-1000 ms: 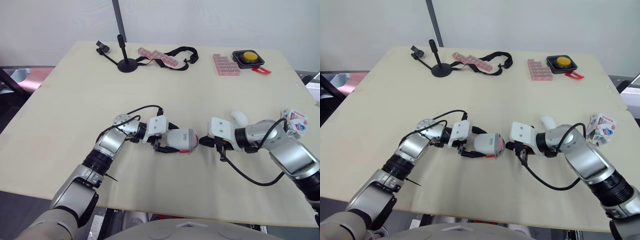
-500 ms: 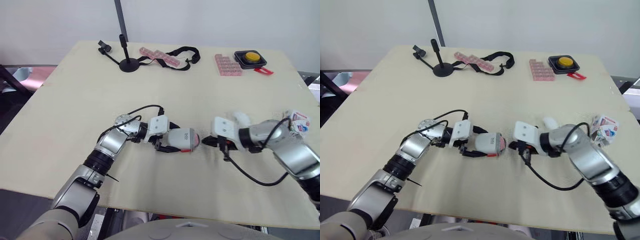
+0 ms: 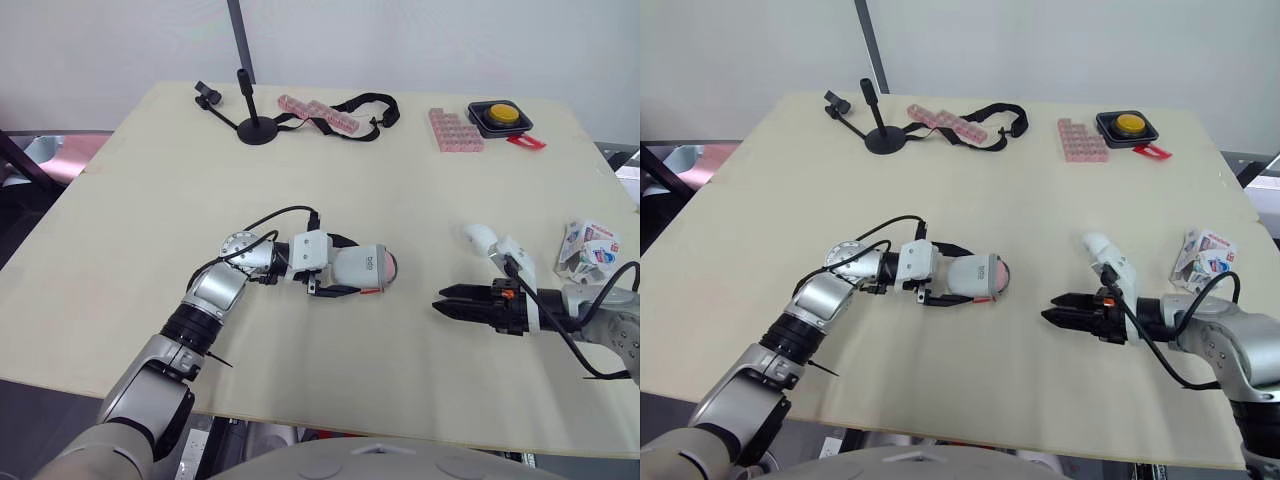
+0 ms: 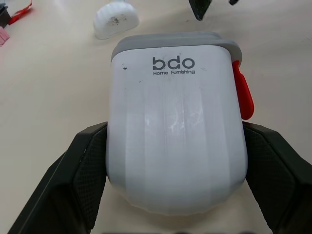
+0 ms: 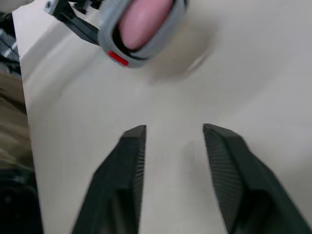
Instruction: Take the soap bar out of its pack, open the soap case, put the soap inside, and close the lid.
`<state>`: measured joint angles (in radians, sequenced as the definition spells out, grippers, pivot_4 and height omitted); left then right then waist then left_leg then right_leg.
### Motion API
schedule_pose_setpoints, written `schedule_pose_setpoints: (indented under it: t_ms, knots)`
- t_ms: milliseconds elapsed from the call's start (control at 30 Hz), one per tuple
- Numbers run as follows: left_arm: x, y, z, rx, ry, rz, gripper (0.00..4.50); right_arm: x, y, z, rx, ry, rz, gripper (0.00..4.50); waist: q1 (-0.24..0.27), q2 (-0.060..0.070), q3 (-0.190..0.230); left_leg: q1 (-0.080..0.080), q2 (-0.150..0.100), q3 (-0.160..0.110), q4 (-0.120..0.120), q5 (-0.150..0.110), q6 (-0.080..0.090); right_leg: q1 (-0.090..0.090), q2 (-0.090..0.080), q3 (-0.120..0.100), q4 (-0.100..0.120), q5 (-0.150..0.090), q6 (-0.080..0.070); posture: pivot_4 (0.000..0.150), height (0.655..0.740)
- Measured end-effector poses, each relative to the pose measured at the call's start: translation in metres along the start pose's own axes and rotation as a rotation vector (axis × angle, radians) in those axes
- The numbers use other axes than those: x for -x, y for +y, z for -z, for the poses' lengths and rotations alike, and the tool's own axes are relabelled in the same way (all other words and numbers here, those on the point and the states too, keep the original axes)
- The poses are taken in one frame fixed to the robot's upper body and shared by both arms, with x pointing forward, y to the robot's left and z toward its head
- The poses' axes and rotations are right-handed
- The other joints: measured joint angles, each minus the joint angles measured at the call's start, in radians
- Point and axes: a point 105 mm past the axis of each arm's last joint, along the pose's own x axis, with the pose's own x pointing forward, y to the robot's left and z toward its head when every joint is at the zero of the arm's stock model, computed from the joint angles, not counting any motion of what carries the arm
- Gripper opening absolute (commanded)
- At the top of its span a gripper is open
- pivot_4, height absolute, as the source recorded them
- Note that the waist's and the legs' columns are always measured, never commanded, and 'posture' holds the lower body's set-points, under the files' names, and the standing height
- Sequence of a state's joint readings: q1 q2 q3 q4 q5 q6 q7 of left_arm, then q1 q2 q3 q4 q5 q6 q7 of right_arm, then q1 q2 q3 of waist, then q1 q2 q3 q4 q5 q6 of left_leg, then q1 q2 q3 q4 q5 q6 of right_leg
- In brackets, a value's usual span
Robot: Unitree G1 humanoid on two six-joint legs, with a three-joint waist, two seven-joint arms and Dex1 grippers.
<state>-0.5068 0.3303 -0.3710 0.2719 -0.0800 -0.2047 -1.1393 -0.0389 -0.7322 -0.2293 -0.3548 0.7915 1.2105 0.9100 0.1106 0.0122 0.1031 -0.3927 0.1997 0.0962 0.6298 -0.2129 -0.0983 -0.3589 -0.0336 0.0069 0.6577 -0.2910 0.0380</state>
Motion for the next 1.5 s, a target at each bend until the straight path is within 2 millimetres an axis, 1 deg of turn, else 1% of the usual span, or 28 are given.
schedule_pose_setpoints:
  t_ms: [33,67,100,133,167,267,367,533,700,800,967,1333,1500]
  knots:
    - [0.000,0.000,0.000,-0.003,-0.002,0.000,3.47,-0.001,0.001,0.000,-0.037,-0.007,-0.010,3.53,-0.001,0.000,0.000,0.000,0.000,0.000,-0.001,0.000,0.000,0.000,0.000,0.000,0.000,0.000,0.000,0.150,0.7395]
    - [0.000,-0.001,0.000,-0.008,-0.005,0.000,3.47,-0.003,0.005,0.001,-0.109,-0.019,-0.039,3.92,-0.001,0.000,0.000,0.000,0.000,0.000,-0.001,0.000,0.000,0.000,0.000,0.000,0.000,0.000,0.000,0.150,0.7395]
    - [0.000,-0.001,-0.001,-0.013,-0.008,-0.003,3.47,-0.004,0.007,0.001,-0.140,-0.024,-0.057,4.05,0.000,0.000,0.000,0.000,0.000,0.000,-0.001,0.000,0.000,0.000,0.000,0.000,0.000,0.000,0.000,0.150,0.7395]
    - [-0.001,0.000,-0.003,-0.030,-0.016,-0.011,3.47,-0.007,0.014,0.000,-0.194,-0.028,-0.108,4.37,0.001,0.002,0.000,0.000,0.000,0.000,-0.001,0.000,0.000,0.000,0.000,0.000,0.000,0.000,0.000,0.150,0.7395]
    - [-0.002,-0.001,-0.005,-0.063,-0.024,-0.021,3.47,-0.009,0.019,0.001,-0.225,-0.026,-0.131,4.45,0.004,0.002,0.000,0.000,0.000,0.000,-0.001,0.000,0.000,0.000,0.000,-0.001,-0.001,0.000,0.000,0.150,0.7395]
    - [-0.002,-0.004,-0.007,-0.121,-0.042,-0.037,3.47,-0.015,0.024,-0.001,-0.261,-0.023,-0.147,4.45,0.009,0.002,0.000,0.000,0.000,0.000,-0.001,0.000,0.000,0.000,0.000,-0.001,-0.001,0.000,0.000,0.150,0.7395]
    - [-0.005,-0.009,-0.008,-0.113,-0.059,-0.038,3.47,-0.022,0.029,-0.010,-0.251,-0.045,-0.165,4.45,0.012,0.002,0.000,0.000,0.000,0.000,-0.001,0.000,0.000,0.000,0.000,-0.001,-0.001,0.000,0.000,0.150,0.7395]
    - [-0.007,-0.014,-0.009,-0.113,-0.069,-0.031,3.47,-0.030,0.030,-0.014,-0.235,-0.052,-0.145,4.45,0.020,0.003,0.000,0.000,0.000,0.000,-0.001,0.000,0.000,0.000,-0.001,-0.001,-0.001,0.000,0.000,0.150,0.7395]
    - [-0.012,-0.018,-0.012,-0.114,-0.075,-0.004,3.47,-0.038,0.032,-0.014,-0.219,-0.038,-0.139,4.45,0.021,0.003,0.000,0.000,-0.001,0.000,-0.002,0.000,0.000,0.000,-0.001,-0.001,-0.001,0.000,0.000,0.150,0.7395]
    - [-0.012,-0.018,-0.012,-0.112,-0.078,-0.004,3.47,-0.042,0.033,-0.013,-0.215,-0.032,-0.142,4.45,0.021,0.003,0.000,0.000,-0.001,0.000,-0.002,0.000,0.000,0.000,-0.001,-0.001,-0.002,0.000,0.000,0.150,0.7395]
    - [-0.013,-0.018,-0.013,-0.110,-0.078,-0.003,3.47,-0.051,0.035,-0.018,-0.197,-0.034,-0.148,4.45,0.020,0.003,0.000,0.000,-0.001,0.000,-0.003,0.000,-0.001,0.000,0.000,-0.001,-0.002,0.000,0.000,0.150,0.7395]
    - [-0.013,-0.018,-0.013,-0.109,-0.078,-0.003,3.47,-0.057,0.033,-0.016,-0.216,-0.029,-0.141,4.45,0.022,0.003,0.000,-0.001,-0.001,0.000,-0.003,0.000,-0.001,0.000,-0.001,-0.002,-0.002,0.000,0.000,0.150,0.7395]
    - [-0.015,-0.018,-0.014,-0.108,-0.085,-0.003,3.47,-0.059,0.033,-0.018,-0.214,-0.032,-0.137,4.45,0.022,0.003,0.000,-0.001,-0.001,0.000,-0.003,0.000,-0.001,0.000,-0.001,-0.002,-0.002,0.000,0.000,0.150,0.7395]
